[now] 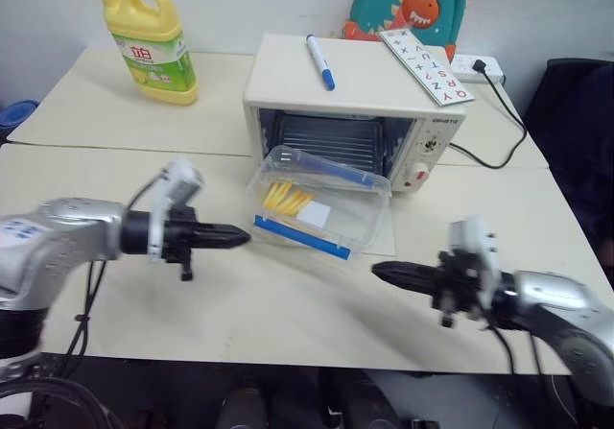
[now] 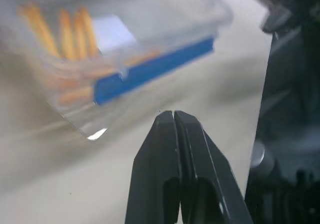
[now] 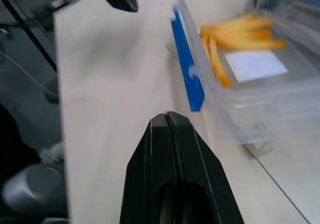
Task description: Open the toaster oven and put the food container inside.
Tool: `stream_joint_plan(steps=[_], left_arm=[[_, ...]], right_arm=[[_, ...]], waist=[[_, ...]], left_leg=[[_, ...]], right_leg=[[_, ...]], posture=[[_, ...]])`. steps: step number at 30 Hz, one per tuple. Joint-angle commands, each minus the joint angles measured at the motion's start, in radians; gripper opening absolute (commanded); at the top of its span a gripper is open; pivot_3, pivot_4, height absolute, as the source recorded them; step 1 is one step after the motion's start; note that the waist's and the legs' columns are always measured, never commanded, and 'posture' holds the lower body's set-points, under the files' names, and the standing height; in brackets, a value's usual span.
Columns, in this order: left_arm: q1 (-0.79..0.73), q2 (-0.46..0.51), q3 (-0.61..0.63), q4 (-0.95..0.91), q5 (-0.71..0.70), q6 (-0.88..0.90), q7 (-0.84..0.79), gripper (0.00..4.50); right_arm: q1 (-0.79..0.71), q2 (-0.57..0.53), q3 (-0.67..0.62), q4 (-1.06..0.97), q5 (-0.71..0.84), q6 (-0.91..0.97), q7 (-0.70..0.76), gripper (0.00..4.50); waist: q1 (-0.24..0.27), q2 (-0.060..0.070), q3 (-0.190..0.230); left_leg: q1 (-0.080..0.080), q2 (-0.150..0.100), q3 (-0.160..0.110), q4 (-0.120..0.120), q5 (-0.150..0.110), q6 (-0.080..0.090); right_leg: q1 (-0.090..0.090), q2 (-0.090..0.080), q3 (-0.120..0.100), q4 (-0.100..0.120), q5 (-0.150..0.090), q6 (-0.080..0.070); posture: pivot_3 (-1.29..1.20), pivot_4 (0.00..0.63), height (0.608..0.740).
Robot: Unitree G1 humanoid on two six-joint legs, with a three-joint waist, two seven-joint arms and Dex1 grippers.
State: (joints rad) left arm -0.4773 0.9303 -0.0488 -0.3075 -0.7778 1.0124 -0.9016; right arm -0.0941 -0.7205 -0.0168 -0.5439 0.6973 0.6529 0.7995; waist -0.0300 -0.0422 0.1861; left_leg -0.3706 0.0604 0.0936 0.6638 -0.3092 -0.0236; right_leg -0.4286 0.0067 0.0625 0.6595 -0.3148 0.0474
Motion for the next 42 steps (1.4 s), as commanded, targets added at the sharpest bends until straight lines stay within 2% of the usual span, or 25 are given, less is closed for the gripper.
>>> stream_joint_plan(steps=[1,8,12,18,24,27,31,34,39,42], left_arm=[[-0.059,-0.047,-0.063,0.013,0.089,-0.085,-0.010,0.02],[-0.171,-0.209,-0.126,0.174,0.270,-0.175,0.109,0.02],[-0.248,-0.338,-0.094,0.311,0.357,-0.240,0.232,0.02],[-0.341,-0.505,-0.059,0.447,0.413,-0.335,0.324,0.02],[-0.401,-0.591,-0.032,0.570,0.458,-0.407,0.362,0.02],[-0.399,-0.598,-0.027,0.564,0.448,-0.400,0.328,0.02],[-0.344,-0.529,0.000,0.433,0.388,-0.312,0.233,0.02],[-0.265,-0.393,0.048,0.264,0.290,-0.231,0.098,0.60],[-0.156,-0.109,0.145,0.101,0.173,-0.180,-0.135,2.08],[-0.124,0.109,0.215,0.053,0.131,-0.208,-0.335,3.07]], right_arm=[[-0.060,0.046,0.065,0.058,-0.120,-0.050,-0.060,0.00],[-0.195,0.189,0.064,0.200,-0.246,-0.109,-0.200,0.00],[-0.279,0.253,0.051,0.286,-0.290,-0.143,-0.249,0.00],[-0.410,0.333,0.061,0.442,-0.347,-0.201,-0.280,0.00],[-0.512,0.389,0.048,0.611,-0.389,-0.275,-0.298,0.00],[-0.524,0.392,0.043,0.628,-0.388,-0.285,-0.287,0.00],[-0.447,0.343,0.024,0.472,-0.309,-0.195,-0.222,0.00],[-0.315,0.258,-0.015,0.254,-0.201,-0.067,-0.165,0.00],[-0.048,0.122,-0.103,-0.001,-0.079,0.062,-0.128,0.00],[0.149,0.071,-0.080,-0.082,-0.128,0.051,-0.129,0.00]], waist=[[0.000,-0.001,0.000],[-0.001,0.000,0.000],[-0.001,0.000,0.000],[0.001,0.000,0.000],[-0.001,0.000,0.000],[-0.004,0.000,0.000],[-0.006,0.000,0.000],[-0.010,0.001,0.000],[-0.012,0.001,0.000],[-0.016,0.000,0.000]], left_leg=[[0.000,0.000,0.000,0.000,0.000,0.000],[-0.001,0.001,0.001,0.001,0.000,0.000],[-0.002,0.001,0.001,0.002,0.000,0.000],[-0.002,0.001,0.001,0.002,0.001,-0.002],[-0.002,0.001,0.002,0.002,0.002,-0.003],[-0.002,0.001,0.003,0.002,0.002,-0.003],[-0.002,0.002,0.003,0.001,0.003,-0.004],[-0.003,0.003,0.002,-0.001,0.003,-0.005],[-0.001,0.003,0.002,-0.001,0.003,-0.006],[0.001,0.002,0.001,-0.001,0.000,-0.001]], right_leg=[[0.000,0.001,0.000,0.000,0.000,0.000],[-0.002,0.001,0.000,0.001,0.000,0.000],[-0.002,0.001,0.000,0.002,0.000,0.000],[-0.003,0.001,0.000,0.003,0.000,0.001],[-0.003,0.001,0.000,0.003,0.000,0.001],[-0.004,0.001,0.000,0.003,0.000,0.001],[-0.005,0.001,0.000,0.004,0.000,0.001],[-0.005,0.001,0.000,0.007,0.000,0.001],[-0.003,0.001,-0.001,0.002,0.000,0.000],[0.000,0.001,-0.001,0.001,0.000,0.000]], posture=[[0.00,0.150,0.740],[0.00,0.150,0.740],[0.00,0.150,0.740],[0.00,0.150,0.740],[0.00,0.150,0.740],[0.00,0.150,0.740],[0.00,0.150,0.740],[0.00,0.150,0.740],[0.00,0.150,0.740],[0.00,0.150,0.740]])
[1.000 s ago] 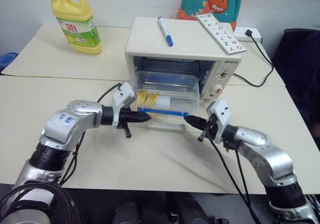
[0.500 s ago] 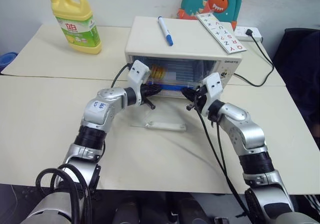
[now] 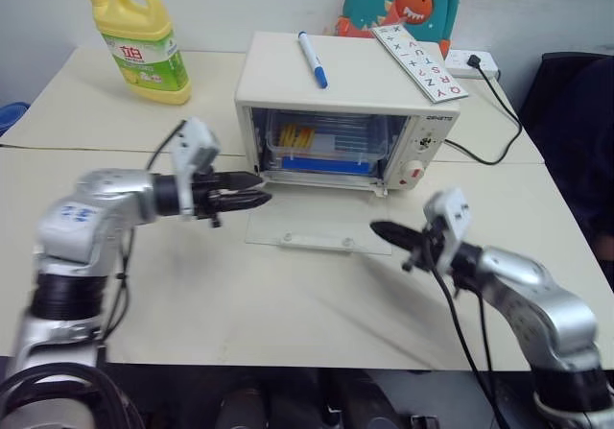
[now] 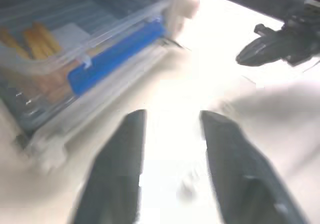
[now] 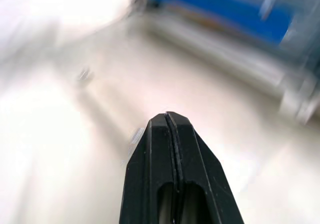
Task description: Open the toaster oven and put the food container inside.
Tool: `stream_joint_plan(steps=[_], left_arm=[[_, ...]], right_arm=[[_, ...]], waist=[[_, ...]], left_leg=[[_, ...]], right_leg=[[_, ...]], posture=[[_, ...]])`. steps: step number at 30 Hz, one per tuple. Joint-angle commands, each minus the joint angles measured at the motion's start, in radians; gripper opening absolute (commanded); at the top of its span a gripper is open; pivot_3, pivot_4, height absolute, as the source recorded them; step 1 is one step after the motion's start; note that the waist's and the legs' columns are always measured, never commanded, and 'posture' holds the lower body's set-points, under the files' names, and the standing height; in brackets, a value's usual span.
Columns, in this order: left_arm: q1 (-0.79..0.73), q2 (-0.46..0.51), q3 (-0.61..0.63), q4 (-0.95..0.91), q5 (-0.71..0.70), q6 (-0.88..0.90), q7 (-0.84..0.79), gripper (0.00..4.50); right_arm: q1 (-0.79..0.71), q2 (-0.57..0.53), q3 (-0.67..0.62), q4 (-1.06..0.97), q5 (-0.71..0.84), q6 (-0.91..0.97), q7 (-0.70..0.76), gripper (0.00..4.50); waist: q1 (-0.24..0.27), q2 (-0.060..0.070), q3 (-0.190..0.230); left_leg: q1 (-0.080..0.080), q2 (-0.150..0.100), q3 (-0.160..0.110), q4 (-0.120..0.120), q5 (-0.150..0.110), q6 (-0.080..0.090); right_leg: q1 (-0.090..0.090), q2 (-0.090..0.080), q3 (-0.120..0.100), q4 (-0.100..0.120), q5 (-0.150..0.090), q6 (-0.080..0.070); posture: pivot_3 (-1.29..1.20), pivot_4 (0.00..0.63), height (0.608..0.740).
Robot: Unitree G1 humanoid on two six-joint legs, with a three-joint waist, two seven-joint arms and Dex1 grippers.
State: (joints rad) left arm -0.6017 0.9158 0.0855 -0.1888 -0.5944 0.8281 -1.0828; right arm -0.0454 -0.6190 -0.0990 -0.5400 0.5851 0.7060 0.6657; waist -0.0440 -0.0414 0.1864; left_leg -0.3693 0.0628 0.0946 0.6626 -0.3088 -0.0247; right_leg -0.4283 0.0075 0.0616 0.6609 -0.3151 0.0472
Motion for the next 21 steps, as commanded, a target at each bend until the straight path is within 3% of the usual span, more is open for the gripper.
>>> stream_joint_plan(steps=[1,5,12,15,17,21], left_arm=[[0.000,0.160,0.089,-0.070,-0.062,-0.030,-0.183,3.37],[-0.038,0.244,0.092,-0.061,-0.090,-0.051,-0.275,4.47],[-0.141,0.217,0.083,-0.009,-0.082,-0.078,-0.238,4.47],[-0.151,0.217,0.078,0.016,-0.071,-0.085,-0.237,4.47],[-0.147,0.223,0.080,0.034,-0.066,-0.092,-0.244,4.50],[-0.122,0.239,0.085,0.099,-0.033,-0.122,-0.251,4.50]], right_arm=[[0.127,-0.039,0.010,-0.093,-0.030,-0.006,-0.003,0.00],[0.099,0.031,0.069,0.006,-0.112,-0.044,-0.095,0.00],[-0.054,0.168,0.113,0.244,-0.216,-0.168,-0.151,0.00],[-0.124,0.187,0.051,0.218,-0.123,-0.127,-0.123,0.00],[-0.151,0.165,-0.005,0.163,-0.033,-0.067,-0.095,0.59],[-0.173,-0.023,-0.153,0.032,0.171,0.025,0.072,1.92]], waist=[[-0.005,-0.001,0.000],[-0.013,-0.001,-0.001],[-0.015,-0.001,-0.001],[-0.015,0.000,0.000],[-0.013,0.001,0.001],[-0.009,0.004,0.003]], left_leg=[[0.000,0.000,-0.001,-0.001,0.000,0.000],[0.001,-0.002,0.000,0.000,0.000,0.002],[-0.001,-0.002,0.000,0.000,0.000,0.003],[-0.002,-0.001,0.001,0.000,0.000,0.003],[-0.003,-0.001,0.001,0.000,0.000,0.002],[-0.003,-0.001,0.001,0.001,0.000,0.003]], right_leg=[[0.000,0.000,0.000,-0.001,0.000,-0.001],[0.001,-0.002,0.001,-0.001,0.000,0.000],[-0.002,0.001,0.001,0.000,0.000,0.000],[-0.003,0.001,0.002,0.000,0.000,0.000],[-0.004,0.001,0.001,0.001,0.000,0.000],[-0.004,0.000,0.001,0.001,0.000,0.000]], posture=[[0.00,0.150,0.740],[0.00,0.150,0.740],[0.00,0.150,0.740],[0.00,0.150,0.740],[0.00,0.150,0.740],[0.00,0.150,0.740]])
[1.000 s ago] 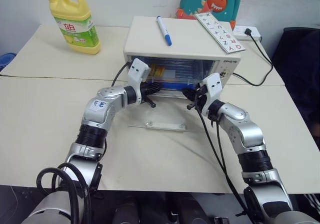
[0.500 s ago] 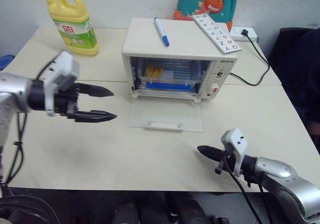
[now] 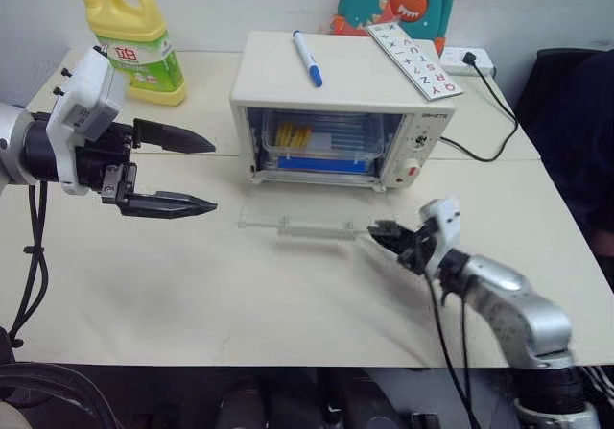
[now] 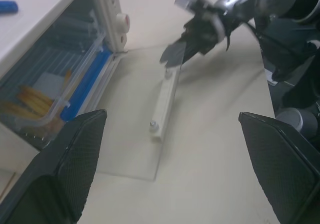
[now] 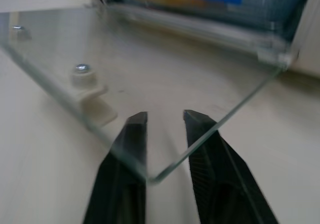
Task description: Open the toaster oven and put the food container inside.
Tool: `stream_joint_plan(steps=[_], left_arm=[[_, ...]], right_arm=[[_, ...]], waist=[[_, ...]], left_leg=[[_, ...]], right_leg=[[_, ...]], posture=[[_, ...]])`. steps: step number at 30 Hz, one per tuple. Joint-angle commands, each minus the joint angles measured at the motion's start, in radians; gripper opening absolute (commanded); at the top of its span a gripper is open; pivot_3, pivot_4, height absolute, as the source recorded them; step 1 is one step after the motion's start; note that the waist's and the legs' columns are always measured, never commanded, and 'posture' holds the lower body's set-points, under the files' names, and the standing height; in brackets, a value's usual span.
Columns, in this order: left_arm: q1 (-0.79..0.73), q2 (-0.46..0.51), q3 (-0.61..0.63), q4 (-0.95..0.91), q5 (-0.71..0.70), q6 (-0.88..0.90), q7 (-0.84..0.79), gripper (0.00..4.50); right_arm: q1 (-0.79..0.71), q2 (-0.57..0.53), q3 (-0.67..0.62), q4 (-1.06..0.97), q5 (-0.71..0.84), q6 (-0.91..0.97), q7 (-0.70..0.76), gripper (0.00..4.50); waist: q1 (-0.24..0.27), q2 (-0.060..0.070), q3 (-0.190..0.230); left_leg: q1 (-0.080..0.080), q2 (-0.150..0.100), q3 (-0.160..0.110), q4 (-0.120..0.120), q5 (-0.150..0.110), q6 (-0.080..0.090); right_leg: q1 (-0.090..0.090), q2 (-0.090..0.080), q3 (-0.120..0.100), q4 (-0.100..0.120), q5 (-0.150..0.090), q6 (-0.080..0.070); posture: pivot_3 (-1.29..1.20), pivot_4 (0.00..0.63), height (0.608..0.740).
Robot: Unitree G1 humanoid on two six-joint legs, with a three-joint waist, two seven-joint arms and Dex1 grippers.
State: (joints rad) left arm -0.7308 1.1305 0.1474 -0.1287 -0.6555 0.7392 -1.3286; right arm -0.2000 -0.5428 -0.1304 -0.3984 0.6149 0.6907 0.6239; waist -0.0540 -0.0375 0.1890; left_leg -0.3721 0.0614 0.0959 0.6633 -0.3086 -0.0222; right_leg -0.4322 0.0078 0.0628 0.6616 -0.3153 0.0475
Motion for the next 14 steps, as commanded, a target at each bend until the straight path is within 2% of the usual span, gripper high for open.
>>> stream_joint_plan(steps=[1,5,7,8,10,14], left_arm=[[0.015,0.027,0.024,0.057,0.038,-0.050,-0.010,4.50],[0.043,0.044,0.039,0.122,0.067,-0.099,-0.029,4.50],[0.041,0.063,0.059,0.168,0.075,-0.108,-0.034,4.50],[0.038,0.075,0.071,0.190,0.078,-0.112,-0.036,4.50],[0.042,0.096,0.089,0.219,0.085,-0.124,-0.038,4.50],[0.054,0.107,0.118,0.231,0.081,-0.134,-0.031,4.50]], right_arm=[[-0.026,-0.143,-0.157,-0.113,0.169,0.049,0.140,2.25],[-0.074,-0.284,-0.276,-0.043,0.237,0.095,0.185,3.60],[-0.091,-0.385,-0.351,0.026,0.262,0.115,0.262,4.30],[-0.090,-0.436,-0.378,0.056,0.261,0.118,0.306,4.46],[-0.080,-0.502,-0.402,0.096,0.254,0.114,0.361,4.46],[-0.107,-0.509,-0.390,0.125,0.234,0.090,0.341,4.46]], waist=[[0.001,0.000,0.000],[0.000,0.000,0.000],[-0.001,0.000,0.000],[0.000,0.001,0.001],[0.000,0.001,0.001],[-0.002,0.000,0.000]], left_leg=[[0.000,0.000,0.000,0.000,0.000,0.001],[0.002,0.000,-0.001,0.000,-0.001,0.002],[0.002,0.000,0.000,0.000,-0.001,0.002],[0.001,0.000,0.000,0.001,-0.001,0.002],[0.001,0.000,0.000,0.000,-0.001,0.002],[0.001,0.001,0.000,0.000,-0.002,0.003]], right_leg=[[0.000,0.000,0.000,0.000,0.000,0.000],[0.003,0.000,-0.001,-0.001,0.000,0.000],[0.002,0.000,0.000,-0.001,0.000,0.000],[0.002,0.000,0.000,-0.001,0.000,0.000],[0.001,0.000,0.000,-0.001,0.000,0.000],[0.002,0.001,0.000,-0.002,0.000,0.000]], posture=[[0.00,0.150,0.740],[0.00,0.150,0.740],[0.00,0.150,0.740],[0.00,0.150,0.740],[0.00,0.150,0.740],[0.00,0.150,0.740]])
